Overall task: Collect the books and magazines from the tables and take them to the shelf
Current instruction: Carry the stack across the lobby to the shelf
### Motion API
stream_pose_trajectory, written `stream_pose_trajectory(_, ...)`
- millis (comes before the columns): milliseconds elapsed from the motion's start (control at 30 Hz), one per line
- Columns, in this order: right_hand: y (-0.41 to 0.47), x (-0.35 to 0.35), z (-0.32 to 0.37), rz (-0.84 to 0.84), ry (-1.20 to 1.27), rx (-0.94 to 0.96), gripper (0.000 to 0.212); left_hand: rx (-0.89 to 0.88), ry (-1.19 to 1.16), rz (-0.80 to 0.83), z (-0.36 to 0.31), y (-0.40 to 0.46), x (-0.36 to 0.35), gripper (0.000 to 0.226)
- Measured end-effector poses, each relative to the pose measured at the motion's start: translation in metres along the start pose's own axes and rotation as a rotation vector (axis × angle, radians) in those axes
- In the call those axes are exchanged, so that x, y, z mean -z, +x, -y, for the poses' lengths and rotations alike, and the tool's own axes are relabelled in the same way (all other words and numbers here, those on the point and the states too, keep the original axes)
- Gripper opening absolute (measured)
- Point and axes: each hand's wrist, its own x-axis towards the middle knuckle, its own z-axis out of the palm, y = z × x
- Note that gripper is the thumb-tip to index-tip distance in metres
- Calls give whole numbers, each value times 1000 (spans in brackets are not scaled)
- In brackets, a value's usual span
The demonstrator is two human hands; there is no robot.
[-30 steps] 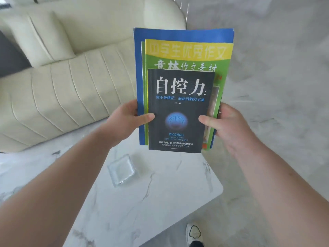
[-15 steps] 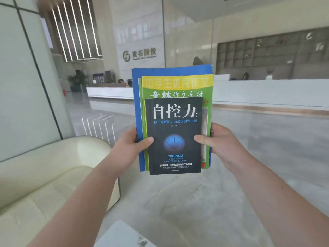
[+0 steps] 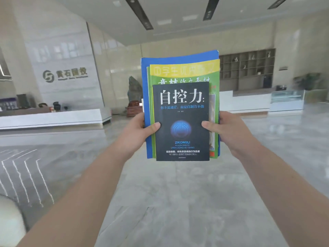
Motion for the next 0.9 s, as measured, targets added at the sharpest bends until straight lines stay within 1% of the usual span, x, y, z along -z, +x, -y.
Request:
stream_pose_trajectory(167,61,71,-33,-54,-35,-1,22,-37,-61,34,31,88,-71,30)
stream_pose_trajectory(300,119,103,-55,-68,-55,-14,21,-44,-110,32,53,152,-103,27)
stream_pose_trajectory(500,183,119,-78,-99,-93,-22,17,-46,-190,74,75,227,-111,30)
stream_pose_trajectory(633,229,120,-97,-136,-112,-22,18,-81,-167,110,96,283,-112,30)
stream_pose_trajectory(800,293,107,-132,-156,-130,-24,19,-83,-171,148,141,356,-103,28)
stream_pose_trajectory(900,346,91,-161,-185,-119,-27,19,-105,-155,178,175,415,-90,24)
